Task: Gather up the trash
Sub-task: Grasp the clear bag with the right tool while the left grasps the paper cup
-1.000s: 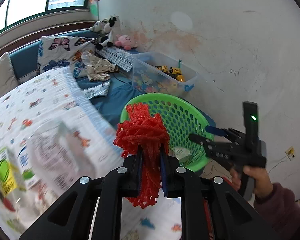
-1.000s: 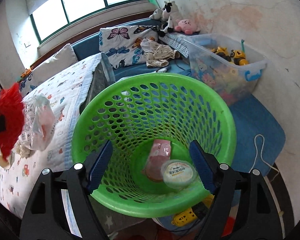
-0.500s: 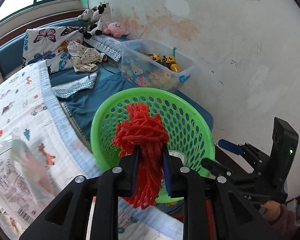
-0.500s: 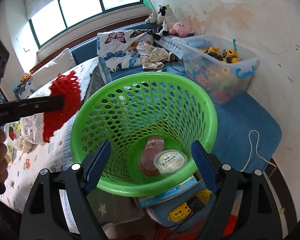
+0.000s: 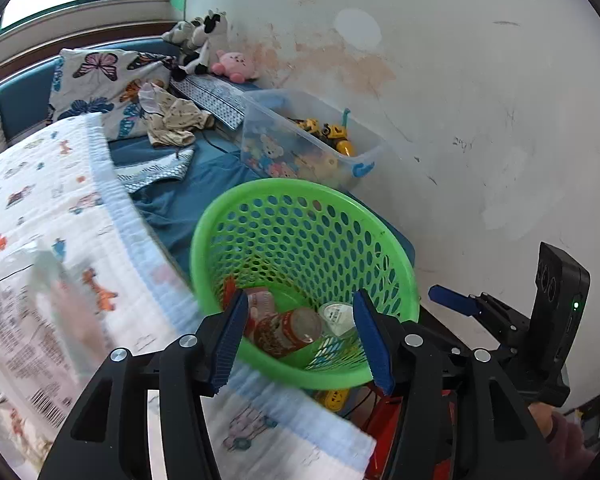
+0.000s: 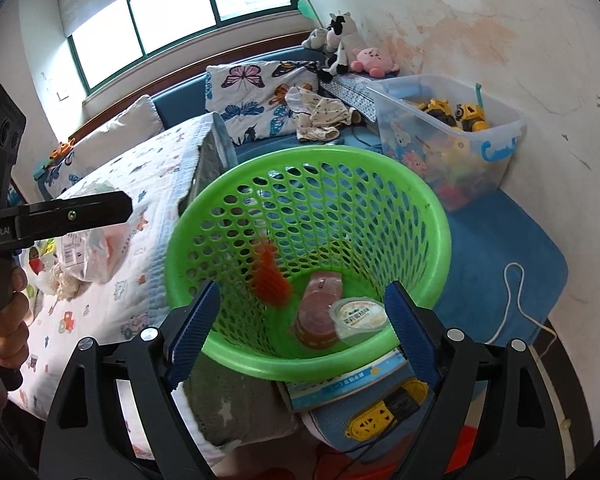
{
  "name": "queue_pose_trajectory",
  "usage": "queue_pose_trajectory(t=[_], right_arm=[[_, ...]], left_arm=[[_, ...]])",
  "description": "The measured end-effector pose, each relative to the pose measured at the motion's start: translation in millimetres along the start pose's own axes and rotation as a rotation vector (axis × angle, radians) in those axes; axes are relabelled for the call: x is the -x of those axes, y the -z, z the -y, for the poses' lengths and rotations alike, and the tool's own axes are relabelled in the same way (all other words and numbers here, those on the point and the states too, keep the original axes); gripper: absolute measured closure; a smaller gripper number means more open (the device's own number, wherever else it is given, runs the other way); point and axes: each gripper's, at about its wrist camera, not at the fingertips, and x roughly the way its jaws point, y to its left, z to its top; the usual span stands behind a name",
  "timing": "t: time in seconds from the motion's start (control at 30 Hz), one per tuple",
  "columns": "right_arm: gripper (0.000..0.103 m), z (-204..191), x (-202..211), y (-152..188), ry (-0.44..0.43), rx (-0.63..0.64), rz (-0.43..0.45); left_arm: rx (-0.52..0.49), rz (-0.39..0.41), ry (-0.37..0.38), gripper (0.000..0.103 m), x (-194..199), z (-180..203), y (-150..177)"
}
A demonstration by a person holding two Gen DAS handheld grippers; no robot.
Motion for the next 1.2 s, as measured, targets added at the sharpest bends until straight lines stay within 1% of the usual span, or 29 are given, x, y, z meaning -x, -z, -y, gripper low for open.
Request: queue_pose_trajectory(t=[0.13, 0.23, 0.3, 0.67, 0.77, 0.83, 0.93, 0.97, 1.1, 1.17, 1.2], right_arm=[[0.019, -14.9, 0.3, -3.0, -0.023, 0.021, 0.001], [0.019, -28.7, -0.3, -6.1, -0.049, 0.039, 0.004], [0.019, -40.1, -2.8, -8.3, -0.073, 0.054, 0.0], [0.015, -127.3, -25.4, -23.7, -0.224, 0.178, -0.015], [0.014, -151.9, -35.1, -27.7, -0.269, 0.205, -0.028], [0.013, -164.9, -41.3, -27.7, -0.296, 0.216, -0.042], [0.013, -186.5, -53.1, -27.3, -0.334, 0.237, -0.067], [0.011, -193.6, -56.5, -26.6, -0.34, 0.246, -0.073], [0.01, -219.0, -69.8, -28.1, -0.374, 0.265, -0.093], [0.01, -228.6, -77.6, -31.6, -0.384, 0.264, -0.102], [0.009, -232.4, -81.2, -33.7, -0.389, 0.264, -0.107]], left_arm=[[0.012, 0.03, -0.05, 0.051, 21.8, -11.8, 13.0], [0.03, 0.047, -0.073, 0.051, 37.5, -21.8, 24.0], [0.039, 0.061, -0.108, 0.051, 49.8, -28.5, 32.7], [0.169, 0.115, -0.268, 0.051, 123.9, -83.6, 90.3], [0.21, 0.13, -0.317, 0.051, 145.6, -99.6, 108.8], [0.239, 0.135, -0.335, 0.051, 157.6, -108.8, 118.1], [0.269, 0.159, -0.389, 0.047, 178.0, -120.9, 132.7], [0.273, 0.167, -0.406, 0.047, 182.0, -122.5, 136.3], [0.315, 0.191, -0.426, 0.047, 202.7, -134.9, 150.2], [0.321, 0.202, -0.449, 0.041, 211.4, -138.6, 156.7], [0.325, 0.208, -0.463, 0.041, 215.3, -140.8, 159.0]])
